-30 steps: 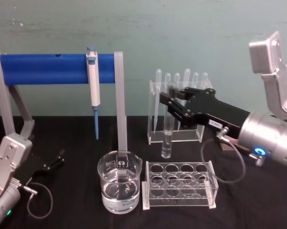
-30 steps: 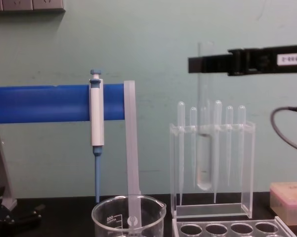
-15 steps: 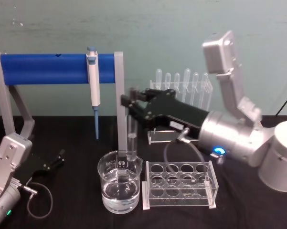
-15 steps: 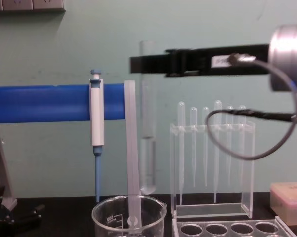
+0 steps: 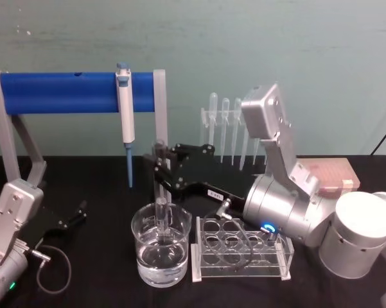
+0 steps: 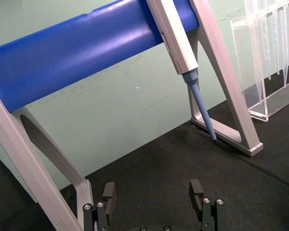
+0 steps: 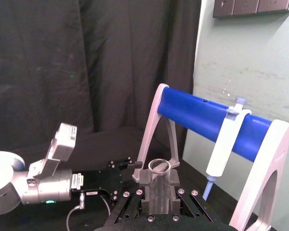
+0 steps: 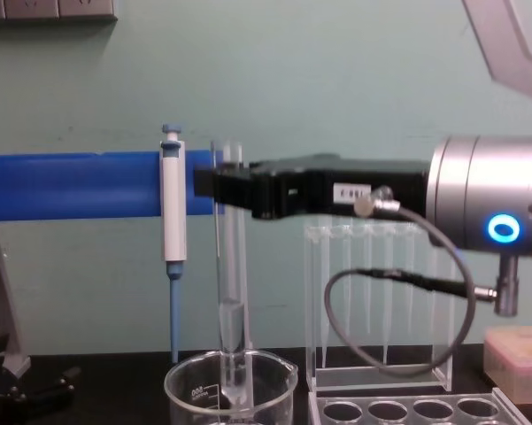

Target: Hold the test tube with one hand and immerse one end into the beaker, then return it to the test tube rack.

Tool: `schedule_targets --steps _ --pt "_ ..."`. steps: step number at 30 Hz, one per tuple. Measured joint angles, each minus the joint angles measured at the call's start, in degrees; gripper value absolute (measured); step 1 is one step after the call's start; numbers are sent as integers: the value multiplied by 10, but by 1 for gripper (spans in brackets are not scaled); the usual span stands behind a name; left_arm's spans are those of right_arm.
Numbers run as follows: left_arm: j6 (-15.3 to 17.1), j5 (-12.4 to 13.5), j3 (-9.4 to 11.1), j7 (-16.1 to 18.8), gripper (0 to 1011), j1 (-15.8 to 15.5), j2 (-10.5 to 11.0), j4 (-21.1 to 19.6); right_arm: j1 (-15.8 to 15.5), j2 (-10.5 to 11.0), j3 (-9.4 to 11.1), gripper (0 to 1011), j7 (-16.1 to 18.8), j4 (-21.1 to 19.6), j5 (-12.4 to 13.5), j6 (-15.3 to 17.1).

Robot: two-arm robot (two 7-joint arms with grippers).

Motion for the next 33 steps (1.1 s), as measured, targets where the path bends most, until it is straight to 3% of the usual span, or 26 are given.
schedule_targets --steps 21,33 --pt "0 0 0 0 1000 0 0 0 -38 -34 5 224 23 79 -52 -81" --pt "0 0 0 0 1000 0 0 0 -54 -48 11 224 31 97 -72 -99"
